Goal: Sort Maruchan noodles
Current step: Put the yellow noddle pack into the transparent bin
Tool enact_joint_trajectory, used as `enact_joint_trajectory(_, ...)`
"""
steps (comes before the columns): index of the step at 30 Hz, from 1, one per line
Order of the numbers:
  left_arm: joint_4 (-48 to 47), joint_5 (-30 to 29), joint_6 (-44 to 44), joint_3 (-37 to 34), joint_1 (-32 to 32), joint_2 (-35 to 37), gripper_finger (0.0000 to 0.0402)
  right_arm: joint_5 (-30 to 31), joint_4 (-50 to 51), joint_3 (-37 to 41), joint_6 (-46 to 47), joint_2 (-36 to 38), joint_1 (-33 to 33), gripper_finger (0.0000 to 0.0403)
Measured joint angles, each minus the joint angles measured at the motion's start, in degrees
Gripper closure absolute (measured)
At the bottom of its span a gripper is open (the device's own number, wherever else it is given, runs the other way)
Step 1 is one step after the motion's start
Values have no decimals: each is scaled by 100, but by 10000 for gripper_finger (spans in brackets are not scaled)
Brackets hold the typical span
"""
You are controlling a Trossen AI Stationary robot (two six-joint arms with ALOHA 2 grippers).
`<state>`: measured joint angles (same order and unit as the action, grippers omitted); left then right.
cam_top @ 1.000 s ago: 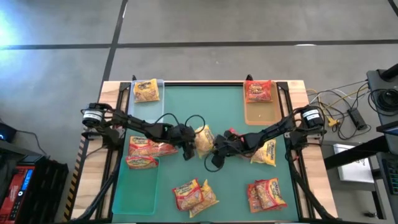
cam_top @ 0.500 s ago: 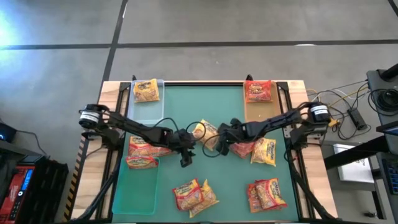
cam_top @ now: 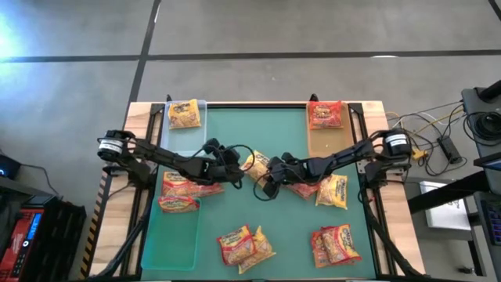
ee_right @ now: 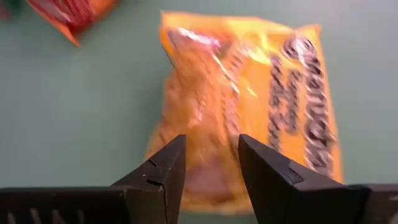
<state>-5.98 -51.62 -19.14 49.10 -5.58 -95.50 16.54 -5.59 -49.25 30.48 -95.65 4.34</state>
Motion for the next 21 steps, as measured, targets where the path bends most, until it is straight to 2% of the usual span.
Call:
enact_joint_trajectory(6,-7,1982,141,-2,192,20,248,-231,307,-15,299,-33,28,266)
enact_joint_trajectory(12,348,2704,367,-2,427,11,248,-255,650,-15,494,47,288,266)
enact_joint_trajectory(17,1418,3934,317,-9,751,-39,248,-148,866,-20,525,47,524,266)
enact_joint_trajectory(21,1863,4700,-234,-11,1107,-263,248,82,997,30,561,45,712,266)
